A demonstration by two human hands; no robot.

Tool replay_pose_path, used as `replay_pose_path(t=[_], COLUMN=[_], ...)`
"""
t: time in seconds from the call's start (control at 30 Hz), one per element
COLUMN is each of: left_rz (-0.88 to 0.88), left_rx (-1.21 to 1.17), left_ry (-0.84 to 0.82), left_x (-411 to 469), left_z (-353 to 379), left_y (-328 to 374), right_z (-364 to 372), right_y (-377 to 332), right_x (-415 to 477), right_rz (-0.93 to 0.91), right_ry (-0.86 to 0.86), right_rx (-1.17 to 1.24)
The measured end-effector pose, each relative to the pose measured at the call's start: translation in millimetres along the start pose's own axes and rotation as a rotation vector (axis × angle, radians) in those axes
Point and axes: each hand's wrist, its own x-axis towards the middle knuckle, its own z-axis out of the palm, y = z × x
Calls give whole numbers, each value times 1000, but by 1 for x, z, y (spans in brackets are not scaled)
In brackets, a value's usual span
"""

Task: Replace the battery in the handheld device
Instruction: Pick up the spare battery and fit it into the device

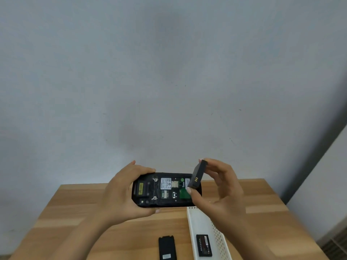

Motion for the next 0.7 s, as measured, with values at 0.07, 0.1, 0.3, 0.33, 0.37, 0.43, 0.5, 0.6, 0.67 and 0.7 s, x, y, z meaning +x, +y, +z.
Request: replay_pose_path(t=[0.07, 0.1, 0.3, 0.33, 0.37, 0.43, 0.5, 0.6, 0.67, 0.7], left_rz=[-4, -3, 15, 10, 6, 2, -2, -11, -9, -7], left_rx=[11, 12, -3, -3, -4, -11, -19, -29, -32, -31], left_ry=[4, 8, 47, 48, 46, 49, 51, 44, 43, 41], left_x=[-1, -2, -7, -8, -9, -10, -11, -12, -13, -13], left_z=[-3, -5, -11, -12, -13, -14, -14, -16, -18, -20], left_y=[-1, -1, -3, -5, -6, -9, -11, -16, -18, -18], right_z=[2, 3, 16, 18, 20, 21, 22, 26, 30, 32], right_y=[0, -1, -22, -23, -25, -31, -38, -43, -46, -44], right_x=[0, 1, 9, 11, 12, 14, 14, 12, 10, 8], right_rz=[-4, 5, 383, 467, 543, 642, 695, 670, 528, 427], right_ry=[2, 7, 108, 114, 108, 82, 76, 54, 23, 16], right_rx=[13, 31, 498, 593, 698, 867, 934, 889, 607, 373])
